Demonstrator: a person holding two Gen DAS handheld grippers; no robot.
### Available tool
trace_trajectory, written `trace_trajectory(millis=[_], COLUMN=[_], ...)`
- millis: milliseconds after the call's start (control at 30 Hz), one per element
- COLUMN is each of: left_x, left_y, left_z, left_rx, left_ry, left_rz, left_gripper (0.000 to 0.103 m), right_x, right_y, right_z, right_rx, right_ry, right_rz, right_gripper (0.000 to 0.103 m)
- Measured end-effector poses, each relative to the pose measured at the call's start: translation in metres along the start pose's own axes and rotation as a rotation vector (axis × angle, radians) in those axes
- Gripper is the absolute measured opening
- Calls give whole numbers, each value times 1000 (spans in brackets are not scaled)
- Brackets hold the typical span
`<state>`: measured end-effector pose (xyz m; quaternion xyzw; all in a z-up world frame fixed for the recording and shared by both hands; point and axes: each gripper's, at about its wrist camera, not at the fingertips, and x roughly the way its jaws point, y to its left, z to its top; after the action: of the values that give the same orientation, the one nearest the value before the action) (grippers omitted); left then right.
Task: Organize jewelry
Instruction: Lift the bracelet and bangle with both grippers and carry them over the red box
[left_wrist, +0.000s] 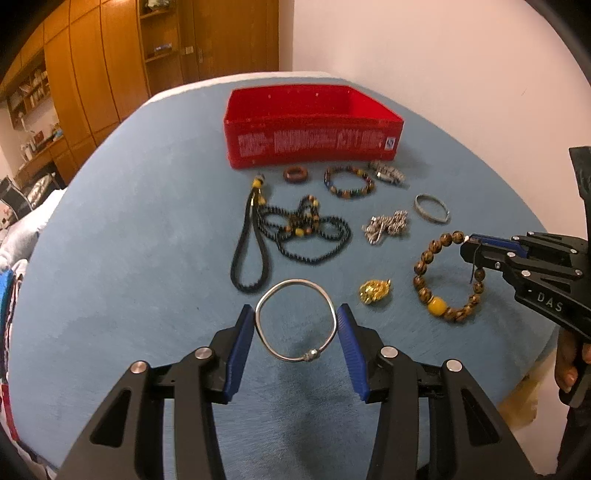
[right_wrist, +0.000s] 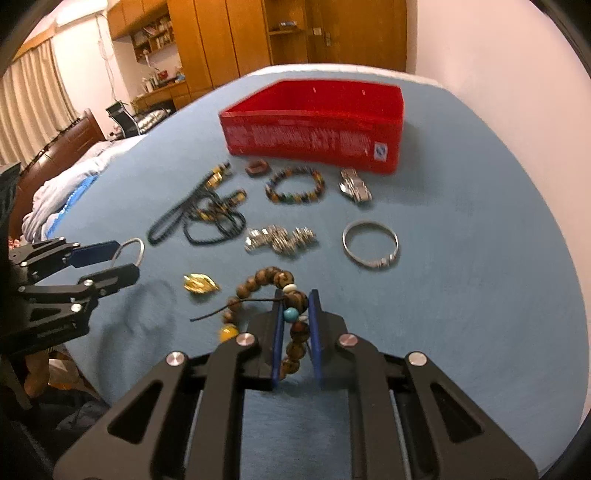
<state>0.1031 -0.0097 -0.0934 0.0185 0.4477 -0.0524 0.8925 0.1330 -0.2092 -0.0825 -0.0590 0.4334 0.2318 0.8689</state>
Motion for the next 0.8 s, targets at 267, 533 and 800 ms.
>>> trace_trajectory(millis=[267, 533, 800], left_x=[-28, -44, -46], left_y=[4, 10, 23], left_z=[19, 47, 93], left_rx=[19, 57, 83], left_ry=[-71, -115, -155], left_rz=[-3, -20, -17], left_gripper=[46, 46, 46], right_x=[-32, -59, -71], right_y=[13, 15, 11], right_z=[21, 59, 108], right_rx=[-49, -98, -139], right_ry=[-66, -130, -187], right_rz=[-5, -19, -39], right_gripper=[11, 11, 11])
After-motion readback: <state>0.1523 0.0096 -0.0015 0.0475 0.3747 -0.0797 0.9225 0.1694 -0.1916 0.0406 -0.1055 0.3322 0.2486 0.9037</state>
